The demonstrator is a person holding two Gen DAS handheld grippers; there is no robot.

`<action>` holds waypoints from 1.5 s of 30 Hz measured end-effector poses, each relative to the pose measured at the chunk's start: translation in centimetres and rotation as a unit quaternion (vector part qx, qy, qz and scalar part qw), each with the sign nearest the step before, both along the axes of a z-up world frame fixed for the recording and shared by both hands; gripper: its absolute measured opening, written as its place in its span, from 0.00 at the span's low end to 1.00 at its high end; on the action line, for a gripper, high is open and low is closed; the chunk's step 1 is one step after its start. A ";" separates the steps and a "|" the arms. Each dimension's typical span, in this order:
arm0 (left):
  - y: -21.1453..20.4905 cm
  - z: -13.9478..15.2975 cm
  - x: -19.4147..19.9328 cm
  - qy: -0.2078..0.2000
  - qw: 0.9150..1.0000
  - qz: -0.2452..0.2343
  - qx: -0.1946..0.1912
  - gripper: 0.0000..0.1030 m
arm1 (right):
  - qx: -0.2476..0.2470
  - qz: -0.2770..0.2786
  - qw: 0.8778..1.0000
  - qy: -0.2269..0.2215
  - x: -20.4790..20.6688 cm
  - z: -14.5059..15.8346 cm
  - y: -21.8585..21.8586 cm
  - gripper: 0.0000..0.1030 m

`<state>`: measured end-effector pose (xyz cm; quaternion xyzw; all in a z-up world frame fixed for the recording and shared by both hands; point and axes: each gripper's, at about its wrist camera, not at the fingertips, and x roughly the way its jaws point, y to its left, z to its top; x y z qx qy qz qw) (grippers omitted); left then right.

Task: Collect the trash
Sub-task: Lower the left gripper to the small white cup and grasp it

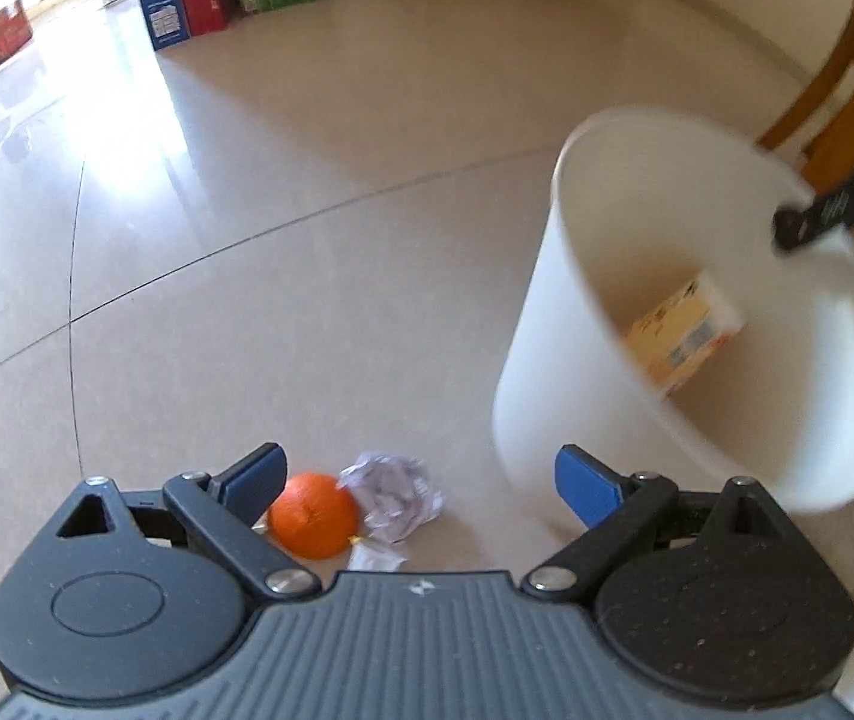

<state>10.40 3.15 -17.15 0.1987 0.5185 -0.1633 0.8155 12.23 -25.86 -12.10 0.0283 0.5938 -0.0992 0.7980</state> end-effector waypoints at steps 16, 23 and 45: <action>4.1 -12.1 -0.3 0.050 0.997 -0.018 0.054 0.56 | 0.000 -0.001 1.000 0.000 0.1 0.0 0.2 0.22; 4.6 -15.1 -0.1 0.067 0.995 -0.038 0.066 0.56 | 0.005 -0.004 1.000 0.001 0.2 -0.1 -0.2 0.22; 5.2 -19.0 0.7 0.093 0.993 -0.009 0.075 0.37 | 0.002 -0.004 1.000 0.003 0.2 -0.6 0.0 0.22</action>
